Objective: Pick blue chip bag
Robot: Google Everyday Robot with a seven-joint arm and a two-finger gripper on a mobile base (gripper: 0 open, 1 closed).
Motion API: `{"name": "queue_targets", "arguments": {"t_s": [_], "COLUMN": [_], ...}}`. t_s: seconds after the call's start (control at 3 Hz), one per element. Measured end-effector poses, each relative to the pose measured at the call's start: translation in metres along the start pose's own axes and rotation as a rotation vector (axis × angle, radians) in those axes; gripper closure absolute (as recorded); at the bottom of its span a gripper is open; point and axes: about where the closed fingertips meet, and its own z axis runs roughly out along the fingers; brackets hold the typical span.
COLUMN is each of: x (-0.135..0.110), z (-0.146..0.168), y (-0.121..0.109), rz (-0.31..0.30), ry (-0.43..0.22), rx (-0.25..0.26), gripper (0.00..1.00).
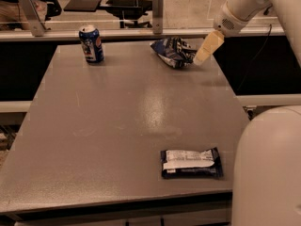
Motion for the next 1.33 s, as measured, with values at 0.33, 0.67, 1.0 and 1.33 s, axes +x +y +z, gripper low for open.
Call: {"name": "queue_targets", "arguments": {"t_s": [0.33, 0.67, 1.0, 1.33], "x": [-0.024, -0.039, -0.058, -0.068], "z": [0.017, 0.025, 0.045, 0.057], "y": [0.001, 0.007, 0.02, 0.028], "rz": [-0.01, -0.025, -0.052, -0.07], "ry": [-0.011, -0.016, -0.005, 0.008], "rx": [-0.035, -0.058, -0.095, -0.114], "gripper": [0.0, 0.0, 0.0, 0.0]}}
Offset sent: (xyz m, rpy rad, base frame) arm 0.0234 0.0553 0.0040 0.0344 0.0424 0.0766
